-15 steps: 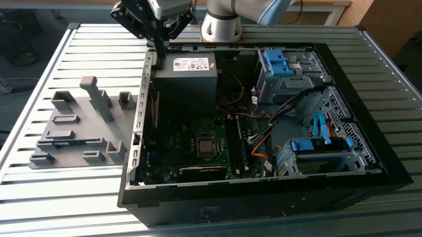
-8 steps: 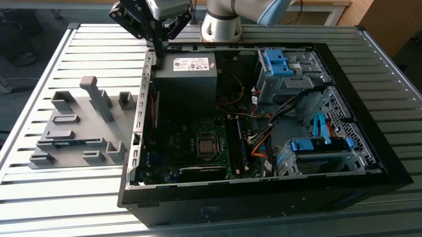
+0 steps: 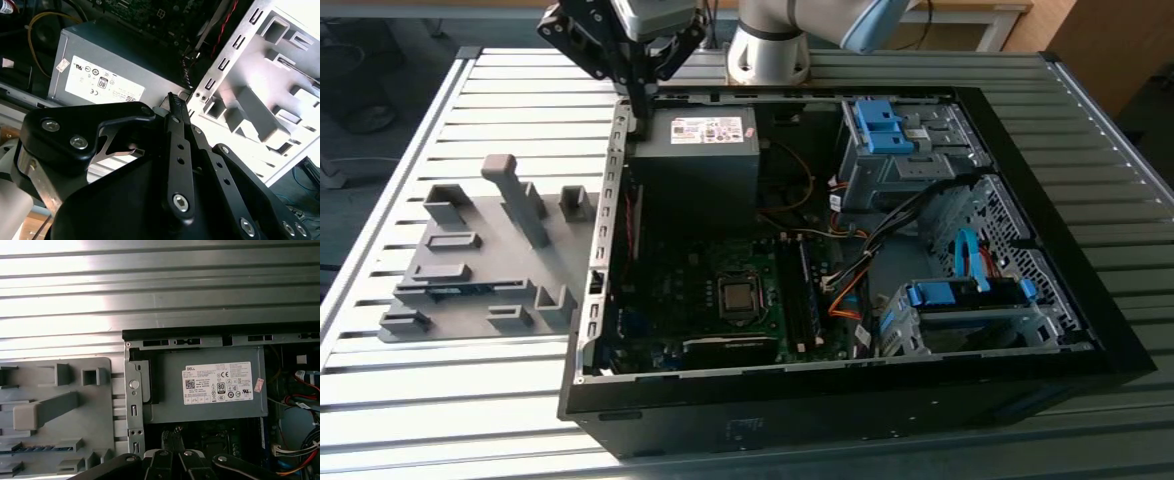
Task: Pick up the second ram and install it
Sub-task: 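Reach for the second ram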
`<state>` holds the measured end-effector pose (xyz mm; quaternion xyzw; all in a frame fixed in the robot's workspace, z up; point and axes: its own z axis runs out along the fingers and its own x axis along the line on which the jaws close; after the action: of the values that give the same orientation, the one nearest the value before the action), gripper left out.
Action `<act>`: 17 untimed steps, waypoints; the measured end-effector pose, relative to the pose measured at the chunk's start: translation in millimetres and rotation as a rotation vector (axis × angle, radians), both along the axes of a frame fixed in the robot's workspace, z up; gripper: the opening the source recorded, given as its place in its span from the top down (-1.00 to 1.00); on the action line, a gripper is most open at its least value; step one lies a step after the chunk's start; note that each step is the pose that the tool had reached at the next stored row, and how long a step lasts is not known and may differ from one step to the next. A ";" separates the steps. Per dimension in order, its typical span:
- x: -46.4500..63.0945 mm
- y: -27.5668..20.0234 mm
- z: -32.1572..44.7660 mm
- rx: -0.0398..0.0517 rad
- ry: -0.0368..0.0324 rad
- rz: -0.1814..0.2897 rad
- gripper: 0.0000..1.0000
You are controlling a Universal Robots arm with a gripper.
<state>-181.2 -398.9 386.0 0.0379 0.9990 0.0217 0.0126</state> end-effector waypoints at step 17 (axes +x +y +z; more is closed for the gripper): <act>-5.3 0.0 -1.0 0.0000 0.0001 0.000 0.79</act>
<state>-186.4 -398.9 385.0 0.0379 0.9990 0.0217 0.0125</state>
